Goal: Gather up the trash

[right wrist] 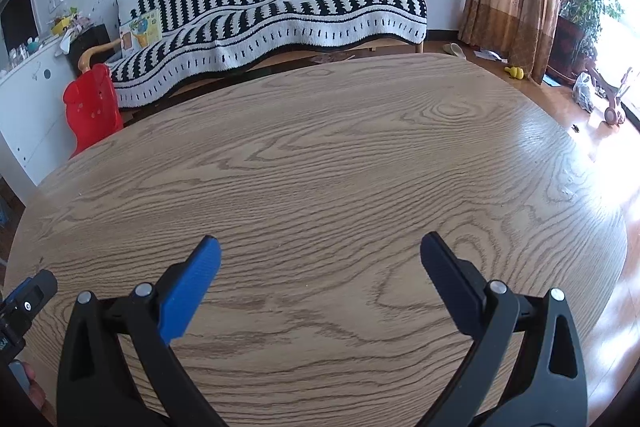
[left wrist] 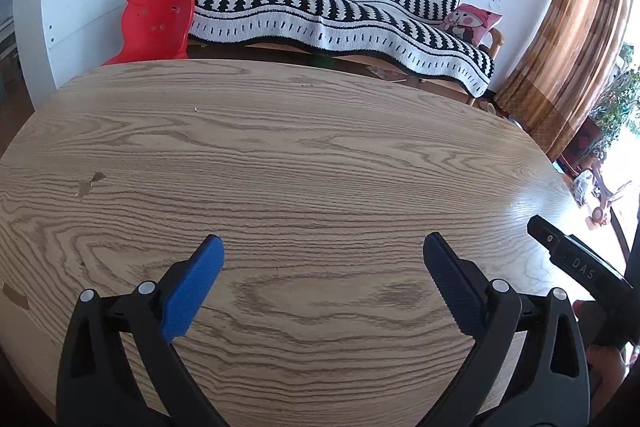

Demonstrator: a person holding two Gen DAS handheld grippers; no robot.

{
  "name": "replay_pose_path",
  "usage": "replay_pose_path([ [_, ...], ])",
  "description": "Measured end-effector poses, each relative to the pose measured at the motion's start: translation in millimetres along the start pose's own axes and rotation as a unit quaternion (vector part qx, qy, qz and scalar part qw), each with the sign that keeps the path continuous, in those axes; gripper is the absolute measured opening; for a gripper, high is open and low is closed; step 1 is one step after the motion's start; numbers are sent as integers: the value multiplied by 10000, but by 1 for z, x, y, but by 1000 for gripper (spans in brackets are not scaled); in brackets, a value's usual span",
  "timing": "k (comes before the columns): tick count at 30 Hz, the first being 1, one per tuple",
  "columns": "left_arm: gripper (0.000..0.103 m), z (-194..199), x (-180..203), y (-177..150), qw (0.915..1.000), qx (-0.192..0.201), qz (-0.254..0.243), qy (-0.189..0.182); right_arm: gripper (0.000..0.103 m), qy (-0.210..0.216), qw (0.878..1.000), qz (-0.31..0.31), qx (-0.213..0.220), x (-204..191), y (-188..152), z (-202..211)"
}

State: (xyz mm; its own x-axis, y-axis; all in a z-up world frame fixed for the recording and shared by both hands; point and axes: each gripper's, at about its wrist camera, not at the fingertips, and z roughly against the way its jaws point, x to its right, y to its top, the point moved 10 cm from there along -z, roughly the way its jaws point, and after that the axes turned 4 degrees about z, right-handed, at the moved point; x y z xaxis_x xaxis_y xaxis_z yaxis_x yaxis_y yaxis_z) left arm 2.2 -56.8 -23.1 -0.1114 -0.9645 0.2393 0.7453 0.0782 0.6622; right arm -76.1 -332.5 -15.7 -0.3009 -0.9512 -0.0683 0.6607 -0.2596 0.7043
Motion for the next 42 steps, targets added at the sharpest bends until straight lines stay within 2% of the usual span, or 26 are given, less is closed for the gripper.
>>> replay_pose_path([
  [26,97,0,-1,-6,10000,-55,41,13,97,-35,10000,-37,-15,4,0,-2],
  [30,97,3,-6,-5,9997,-59,132,179,97,-59,10000,-11,-51,3,-1,-2],
  [37,97,7,-9,-4,9995,-54,251,193,97,-79,9998,158,-38,-3,0,-3],
  [42,97,7,-6,-2,9994,9,27,357,97,-60,9999,157,-32,-1,1,-3],
])
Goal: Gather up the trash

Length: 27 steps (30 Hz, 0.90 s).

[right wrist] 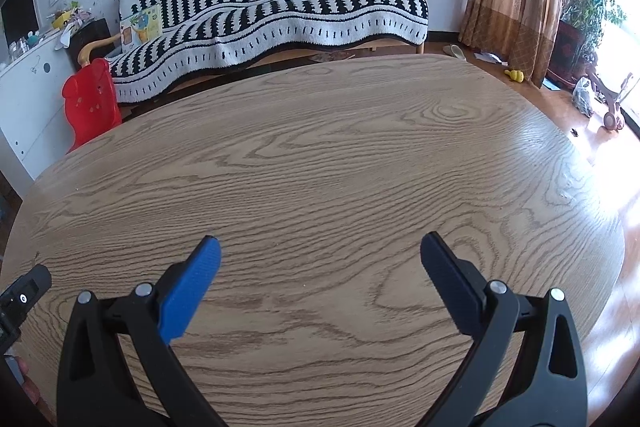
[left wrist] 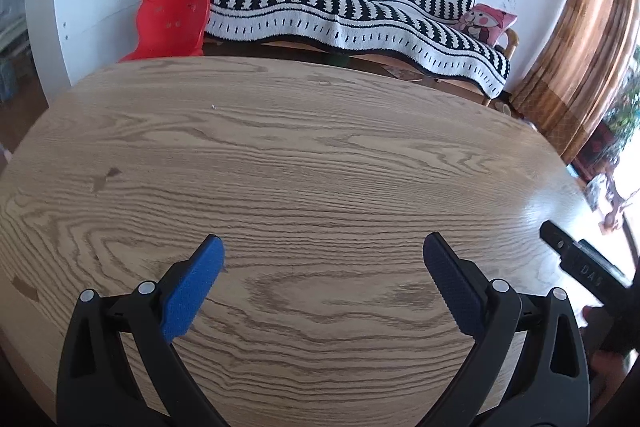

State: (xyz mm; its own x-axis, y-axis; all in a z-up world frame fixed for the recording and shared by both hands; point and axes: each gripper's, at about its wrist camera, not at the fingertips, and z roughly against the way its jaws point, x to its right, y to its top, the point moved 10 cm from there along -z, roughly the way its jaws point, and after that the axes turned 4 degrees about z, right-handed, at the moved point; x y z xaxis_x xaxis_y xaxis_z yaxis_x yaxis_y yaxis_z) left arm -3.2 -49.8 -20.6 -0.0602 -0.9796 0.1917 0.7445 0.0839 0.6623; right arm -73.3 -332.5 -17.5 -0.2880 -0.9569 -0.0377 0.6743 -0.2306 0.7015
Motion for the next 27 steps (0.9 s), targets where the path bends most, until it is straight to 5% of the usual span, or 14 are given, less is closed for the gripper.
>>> replay_pose_path([
  [9,97,3,8,3,9992,140,-328,191,97,17,10000,-14,-33,2,-2,-1],
  [14,97,11,12,4,9990,283,-346,-10,97,20,10000,25,-76,0,-2,-2],
  [18,97,18,3,3,9976,564,-215,338,97,55,9999,59,-141,-2,-4,-5],
  [27,97,-32,-7,5,9962,98,-452,742,97,-11,9979,437,-469,-7,-6,-36],
])
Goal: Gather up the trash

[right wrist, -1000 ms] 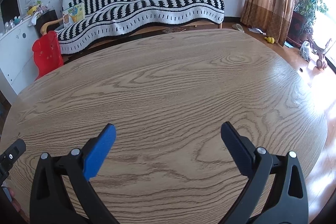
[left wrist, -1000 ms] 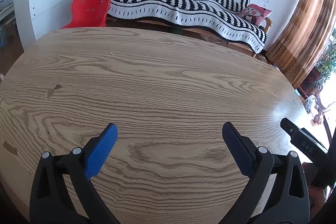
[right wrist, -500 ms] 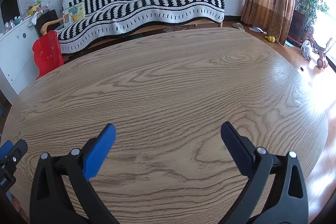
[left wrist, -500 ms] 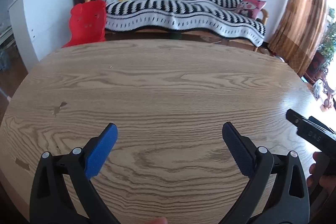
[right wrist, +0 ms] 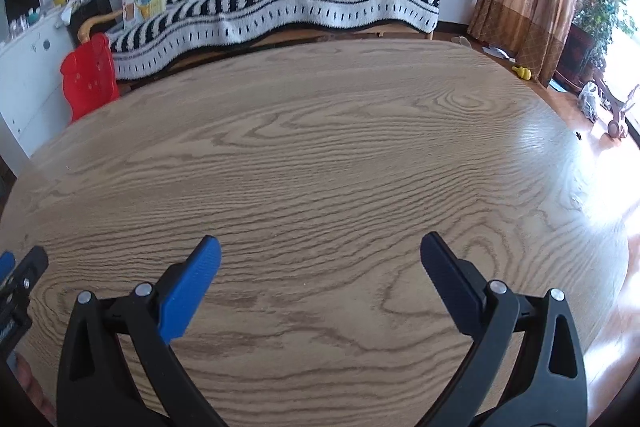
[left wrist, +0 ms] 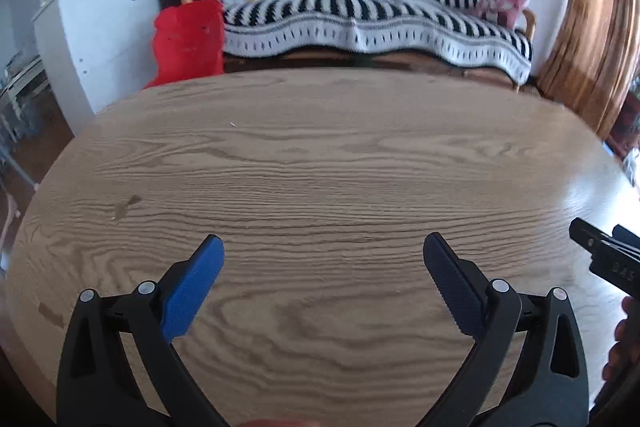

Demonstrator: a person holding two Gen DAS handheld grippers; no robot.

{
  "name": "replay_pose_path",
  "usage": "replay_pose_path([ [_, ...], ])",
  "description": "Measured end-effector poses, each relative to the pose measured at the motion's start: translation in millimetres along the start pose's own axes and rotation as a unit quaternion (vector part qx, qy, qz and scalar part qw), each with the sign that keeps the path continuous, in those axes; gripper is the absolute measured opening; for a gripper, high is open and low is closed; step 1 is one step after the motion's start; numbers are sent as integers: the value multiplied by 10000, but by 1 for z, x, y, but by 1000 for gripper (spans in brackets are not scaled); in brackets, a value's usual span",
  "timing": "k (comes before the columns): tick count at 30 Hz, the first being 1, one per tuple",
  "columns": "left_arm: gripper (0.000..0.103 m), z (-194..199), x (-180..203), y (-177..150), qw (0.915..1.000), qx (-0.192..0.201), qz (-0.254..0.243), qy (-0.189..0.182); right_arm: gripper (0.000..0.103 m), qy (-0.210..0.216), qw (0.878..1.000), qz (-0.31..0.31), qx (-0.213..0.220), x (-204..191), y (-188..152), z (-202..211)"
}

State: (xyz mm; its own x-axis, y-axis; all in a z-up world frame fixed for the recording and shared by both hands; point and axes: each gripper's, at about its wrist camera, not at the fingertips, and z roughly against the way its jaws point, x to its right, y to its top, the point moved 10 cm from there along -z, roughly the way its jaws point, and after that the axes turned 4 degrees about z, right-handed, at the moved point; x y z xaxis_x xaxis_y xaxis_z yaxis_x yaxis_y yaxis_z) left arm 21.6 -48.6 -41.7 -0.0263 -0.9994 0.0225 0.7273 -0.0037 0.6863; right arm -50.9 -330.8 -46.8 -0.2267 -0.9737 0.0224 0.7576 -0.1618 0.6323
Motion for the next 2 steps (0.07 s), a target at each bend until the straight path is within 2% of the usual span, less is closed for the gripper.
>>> replay_pose_path([
  [2,97,-17,0,-3,9997,-216,-82,31,97,0,9999,163,-21,-1,3,-9],
])
